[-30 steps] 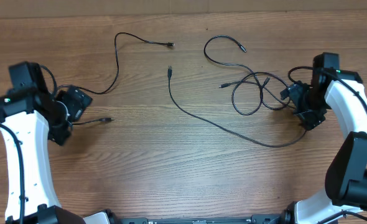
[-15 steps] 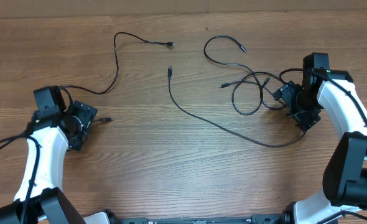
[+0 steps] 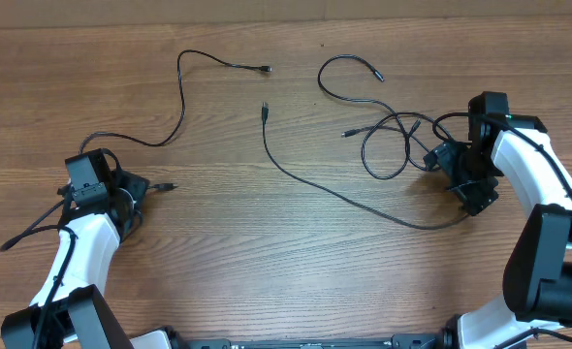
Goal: Untangle cables
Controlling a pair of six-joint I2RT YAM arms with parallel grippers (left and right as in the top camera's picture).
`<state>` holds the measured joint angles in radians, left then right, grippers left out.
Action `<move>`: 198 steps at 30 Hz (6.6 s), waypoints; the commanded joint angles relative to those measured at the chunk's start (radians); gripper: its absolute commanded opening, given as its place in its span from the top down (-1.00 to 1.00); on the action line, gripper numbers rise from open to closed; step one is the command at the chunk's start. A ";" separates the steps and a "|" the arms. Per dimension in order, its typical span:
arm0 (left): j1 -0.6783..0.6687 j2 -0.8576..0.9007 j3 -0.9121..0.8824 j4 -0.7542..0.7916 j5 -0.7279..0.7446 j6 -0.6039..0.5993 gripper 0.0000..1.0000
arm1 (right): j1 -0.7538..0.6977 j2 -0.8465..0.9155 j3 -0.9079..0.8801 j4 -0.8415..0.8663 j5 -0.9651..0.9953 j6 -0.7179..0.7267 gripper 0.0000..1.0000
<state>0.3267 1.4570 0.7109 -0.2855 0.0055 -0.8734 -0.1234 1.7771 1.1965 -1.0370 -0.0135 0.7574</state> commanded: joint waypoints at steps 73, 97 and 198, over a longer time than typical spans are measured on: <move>0.044 0.872 1.547 -0.664 -0.245 0.905 -0.99 | 0.470 -0.195 0.034 0.224 -0.084 -0.119 -1.00; 0.151 0.877 1.230 -0.520 -0.179 1.217 -0.89 | 0.470 -0.193 0.000 0.270 0.011 -0.119 -1.00; 0.307 0.917 1.727 0.009 0.320 0.787 0.91 | 0.470 -0.192 0.000 0.220 0.035 -0.077 -0.99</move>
<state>0.6476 2.3913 2.2997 -0.3874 0.3069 0.0856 0.3420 1.5814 1.2018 -0.8116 0.0078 0.6800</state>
